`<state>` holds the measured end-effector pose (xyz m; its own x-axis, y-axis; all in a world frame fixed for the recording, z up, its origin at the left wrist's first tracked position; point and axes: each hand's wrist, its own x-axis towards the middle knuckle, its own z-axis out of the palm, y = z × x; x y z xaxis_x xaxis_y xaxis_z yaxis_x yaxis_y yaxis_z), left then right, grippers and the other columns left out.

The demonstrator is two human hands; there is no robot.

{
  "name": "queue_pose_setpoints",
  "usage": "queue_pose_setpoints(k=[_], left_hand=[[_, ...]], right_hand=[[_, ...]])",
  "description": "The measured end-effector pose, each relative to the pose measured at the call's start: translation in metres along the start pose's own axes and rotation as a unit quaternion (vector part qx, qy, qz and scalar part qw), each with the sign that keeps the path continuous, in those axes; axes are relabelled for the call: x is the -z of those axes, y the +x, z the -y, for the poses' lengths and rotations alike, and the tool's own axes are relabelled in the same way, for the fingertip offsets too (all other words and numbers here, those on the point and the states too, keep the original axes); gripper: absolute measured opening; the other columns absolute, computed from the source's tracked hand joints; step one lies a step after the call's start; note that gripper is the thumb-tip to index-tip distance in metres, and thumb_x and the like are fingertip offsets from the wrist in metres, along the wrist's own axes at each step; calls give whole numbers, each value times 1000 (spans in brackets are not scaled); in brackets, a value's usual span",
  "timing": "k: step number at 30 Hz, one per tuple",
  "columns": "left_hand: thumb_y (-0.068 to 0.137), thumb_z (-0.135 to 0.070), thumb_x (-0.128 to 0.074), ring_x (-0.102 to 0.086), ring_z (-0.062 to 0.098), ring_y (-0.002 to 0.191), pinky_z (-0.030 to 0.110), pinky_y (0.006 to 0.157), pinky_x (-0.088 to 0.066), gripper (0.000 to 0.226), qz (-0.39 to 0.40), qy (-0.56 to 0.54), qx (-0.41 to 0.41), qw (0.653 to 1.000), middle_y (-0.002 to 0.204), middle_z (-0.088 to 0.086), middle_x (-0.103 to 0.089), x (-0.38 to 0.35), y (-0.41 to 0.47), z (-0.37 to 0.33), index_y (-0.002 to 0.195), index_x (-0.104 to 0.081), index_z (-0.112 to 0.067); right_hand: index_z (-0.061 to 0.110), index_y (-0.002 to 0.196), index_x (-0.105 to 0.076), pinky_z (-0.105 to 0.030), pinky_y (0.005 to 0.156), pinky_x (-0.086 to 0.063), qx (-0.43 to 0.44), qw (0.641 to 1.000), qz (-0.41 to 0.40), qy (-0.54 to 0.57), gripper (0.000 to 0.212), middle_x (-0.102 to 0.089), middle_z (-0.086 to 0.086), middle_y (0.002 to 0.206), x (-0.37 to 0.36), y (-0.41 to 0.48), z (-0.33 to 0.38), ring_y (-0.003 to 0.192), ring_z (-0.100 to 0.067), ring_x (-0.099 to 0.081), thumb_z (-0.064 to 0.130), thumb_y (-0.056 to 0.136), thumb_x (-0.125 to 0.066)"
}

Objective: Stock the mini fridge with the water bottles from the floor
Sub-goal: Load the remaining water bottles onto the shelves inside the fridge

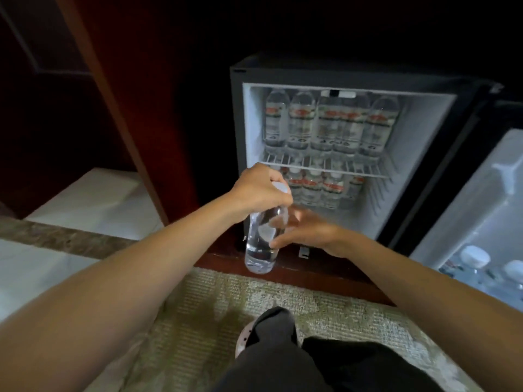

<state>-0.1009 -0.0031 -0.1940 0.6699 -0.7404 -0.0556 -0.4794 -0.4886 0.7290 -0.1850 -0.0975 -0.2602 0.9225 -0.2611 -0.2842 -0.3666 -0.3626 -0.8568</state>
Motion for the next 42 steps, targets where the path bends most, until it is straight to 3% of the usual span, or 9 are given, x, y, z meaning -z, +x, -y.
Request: queue_pose_setpoints(k=[2,7,12,19,22,26,32,38,42], left_hand=[[71,-4,-67,-55,2,72,10,57,-49,11,79,-15,-14,997,73,-11,-59,-3,12,-7,71,-68,-15],[74,0,-63,-54,2,82,17,69,-48,18,186,-27,-45,981,88,-9,-61,-24,51,-20,78,-67,-18],[71,5,-64,-55,-1,75,7,53,-47,27,194,-63,-59,977,81,-13,-61,-61,94,-28,87,-69,-17],[80,9,-54,-59,15,99,26,87,-48,38,159,-158,-16,974,95,0,-65,-111,149,4,103,-65,-19],[86,6,-50,-57,17,92,23,76,-46,30,143,-137,12,980,93,4,-63,-126,169,27,107,-64,-10],[86,4,-50,-51,24,121,31,97,-45,39,151,-78,71,983,127,10,-57,-141,193,52,123,-56,-7],[85,-5,-57,-53,11,88,20,75,-43,31,141,-81,61,985,93,-4,-53,-147,208,72,115,-57,-13],[85,-7,-59,-53,16,94,17,72,-46,33,126,-98,74,984,107,2,-57,-153,214,83,118,-54,-11],[81,-14,-67,-49,1,73,4,54,-44,34,140,-154,76,975,81,-17,-46,-154,210,82,108,-46,-21]], right_hand=[[14,121,-51,-36,98,-48,-33,999,28,5,61,-60,-7,122,11,5,-19,116,-22,-55,21,68,-79],[22,92,-59,-6,62,-50,-20,993,-31,114,32,-64,7,87,20,20,-56,78,-3,-61,2,72,-74],[17,104,-60,-22,73,-50,-39,956,-251,149,44,-66,5,89,32,50,-95,85,-12,-63,8,65,-79],[21,119,-54,-33,92,-49,-138,900,-395,122,58,-65,-1,110,62,94,-153,104,-20,-61,16,64,-73],[15,116,-57,-38,94,-50,-153,857,-453,192,57,-66,-6,111,74,114,-175,106,-25,-61,6,63,-75],[14,116,-56,-37,92,-51,-163,829,-482,232,66,-65,-3,109,87,141,-195,103,-22,-61,5,57,-81],[10,113,-58,-44,87,-54,-122,816,-505,254,68,-68,-10,109,103,173,-218,99,-26,-65,-3,49,-79],[6,117,-52,-36,81,-53,-103,825,-492,258,64,-65,-10,112,107,178,-237,100,-24,-63,-7,58,-71],[1,118,-52,-36,81,-50,-127,825,-501,227,53,-64,-15,112,90,186,-248,99,-28,-63,4,69,-72]])
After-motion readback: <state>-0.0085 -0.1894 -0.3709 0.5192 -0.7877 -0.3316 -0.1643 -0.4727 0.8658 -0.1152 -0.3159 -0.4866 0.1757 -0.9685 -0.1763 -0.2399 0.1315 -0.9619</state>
